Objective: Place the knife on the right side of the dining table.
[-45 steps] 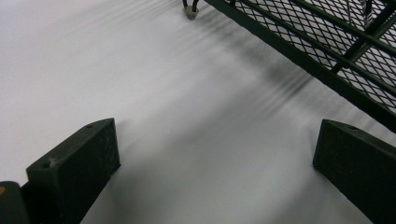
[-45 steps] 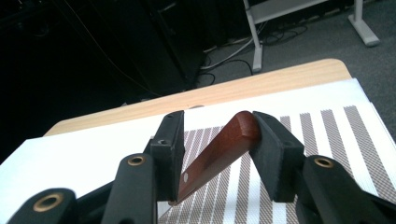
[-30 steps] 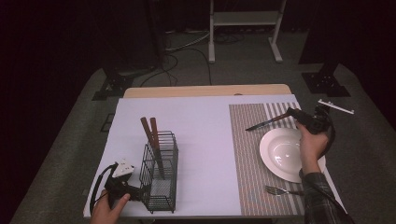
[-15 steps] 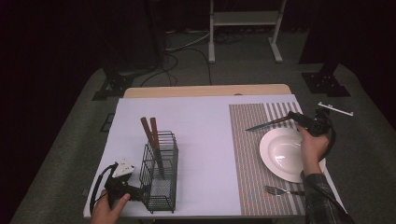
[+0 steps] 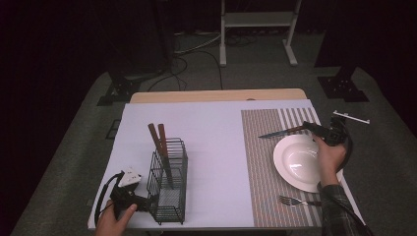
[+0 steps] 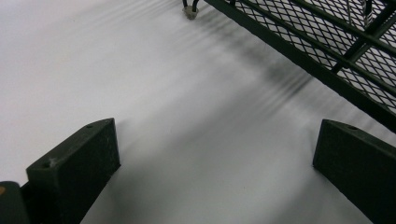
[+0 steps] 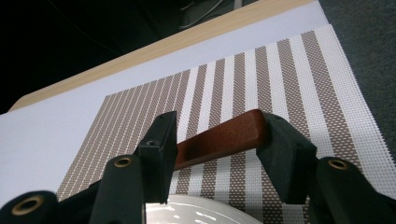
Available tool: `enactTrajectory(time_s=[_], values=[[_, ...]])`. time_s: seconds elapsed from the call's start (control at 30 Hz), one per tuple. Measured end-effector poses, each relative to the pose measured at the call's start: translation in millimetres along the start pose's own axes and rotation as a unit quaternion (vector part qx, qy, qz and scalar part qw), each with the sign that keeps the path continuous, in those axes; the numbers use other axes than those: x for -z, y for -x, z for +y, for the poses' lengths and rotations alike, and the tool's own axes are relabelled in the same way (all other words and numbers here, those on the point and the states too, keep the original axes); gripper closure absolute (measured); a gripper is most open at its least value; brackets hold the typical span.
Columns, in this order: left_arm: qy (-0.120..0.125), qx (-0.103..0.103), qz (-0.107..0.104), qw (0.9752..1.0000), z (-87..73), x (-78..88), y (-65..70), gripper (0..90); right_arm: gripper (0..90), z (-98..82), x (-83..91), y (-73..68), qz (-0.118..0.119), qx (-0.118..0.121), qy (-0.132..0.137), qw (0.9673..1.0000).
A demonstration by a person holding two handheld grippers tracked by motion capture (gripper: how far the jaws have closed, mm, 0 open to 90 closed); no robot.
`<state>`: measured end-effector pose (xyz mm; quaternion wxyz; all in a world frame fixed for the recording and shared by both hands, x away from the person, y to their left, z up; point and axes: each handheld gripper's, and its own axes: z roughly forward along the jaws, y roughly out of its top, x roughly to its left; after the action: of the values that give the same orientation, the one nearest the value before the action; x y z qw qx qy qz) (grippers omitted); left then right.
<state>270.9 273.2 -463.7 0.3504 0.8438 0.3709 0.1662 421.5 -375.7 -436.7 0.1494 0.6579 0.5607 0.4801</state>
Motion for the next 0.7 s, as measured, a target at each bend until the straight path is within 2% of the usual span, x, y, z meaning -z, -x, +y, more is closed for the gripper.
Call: enactTrajectory(time_s=[0.43, 0.7], values=[[0.0, 0.0, 0.0, 1.0, 0.0, 0.0, 0.0, 0.0, 46.1, 0.8, -4.3, -2.5, -0.025, 0.021, -0.018, 0.9993], [0.0, 0.0, 0.0, 1.0, 0.0, 0.0, 0.0, 0.0, 41.8, 3.7, -9.0, -8.3, -0.055, 0.037, -0.041, 0.997]])
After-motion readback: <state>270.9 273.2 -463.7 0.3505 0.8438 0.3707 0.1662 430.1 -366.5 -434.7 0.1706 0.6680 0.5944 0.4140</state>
